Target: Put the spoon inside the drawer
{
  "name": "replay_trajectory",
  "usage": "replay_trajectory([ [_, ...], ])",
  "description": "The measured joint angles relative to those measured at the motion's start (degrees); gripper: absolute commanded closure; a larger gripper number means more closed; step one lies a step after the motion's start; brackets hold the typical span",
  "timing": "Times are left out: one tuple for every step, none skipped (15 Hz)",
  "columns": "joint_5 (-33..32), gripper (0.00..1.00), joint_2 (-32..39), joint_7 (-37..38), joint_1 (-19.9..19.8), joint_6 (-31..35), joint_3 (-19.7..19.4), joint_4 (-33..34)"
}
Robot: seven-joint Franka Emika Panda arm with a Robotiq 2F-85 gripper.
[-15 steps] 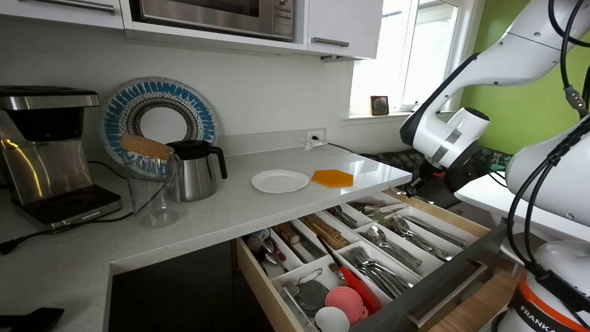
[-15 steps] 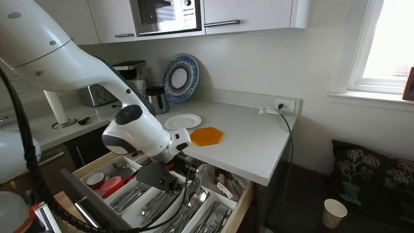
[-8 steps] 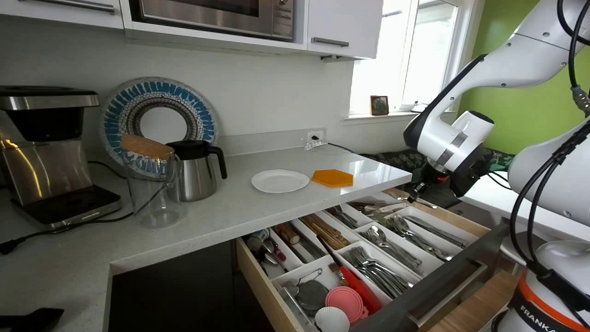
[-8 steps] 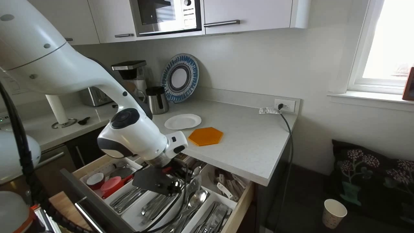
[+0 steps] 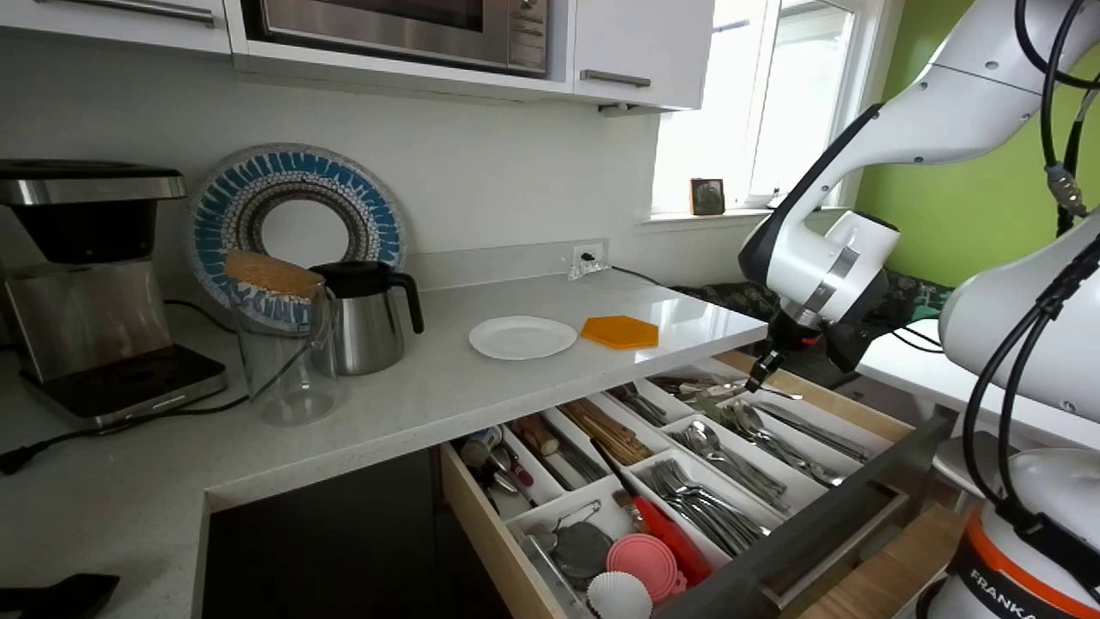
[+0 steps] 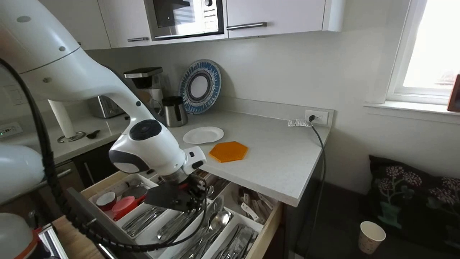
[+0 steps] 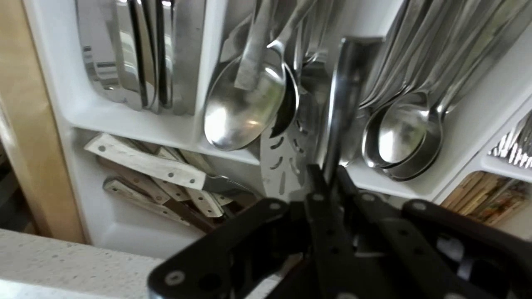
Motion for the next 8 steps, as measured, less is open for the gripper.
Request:
replay_trajectory([
  [-0.08, 0.98, -0.88, 0.36, 2.56, -1.67, -1.97, 0.02],
  [-0.31, 0.98, -1.6, 0.77, 5.04, -2.91, -3.98, 0.02],
  [-0.98, 0.98, -2.04, 1.38, 7.31, -3.83, -5.98, 0.03],
  [-2.23, 0.98, -2.12, 2.33, 9.33, -4.08, -7.86, 0.02],
  [-3.53, 0.98, -1.93, 3.29, 11.01, -4.06, -9.5, 0.02],
  [-4.96, 0.98, -1.51, 4.21, 12.6, -3.93, -11.16, 0.03],
  [-6.31, 0.98, -0.92, 4.99, 14.16, -3.74, -12.87, 0.06],
  [-7.56, 0.98, -0.13, 5.49, 15.77, -3.28, -14.67, 0.19],
])
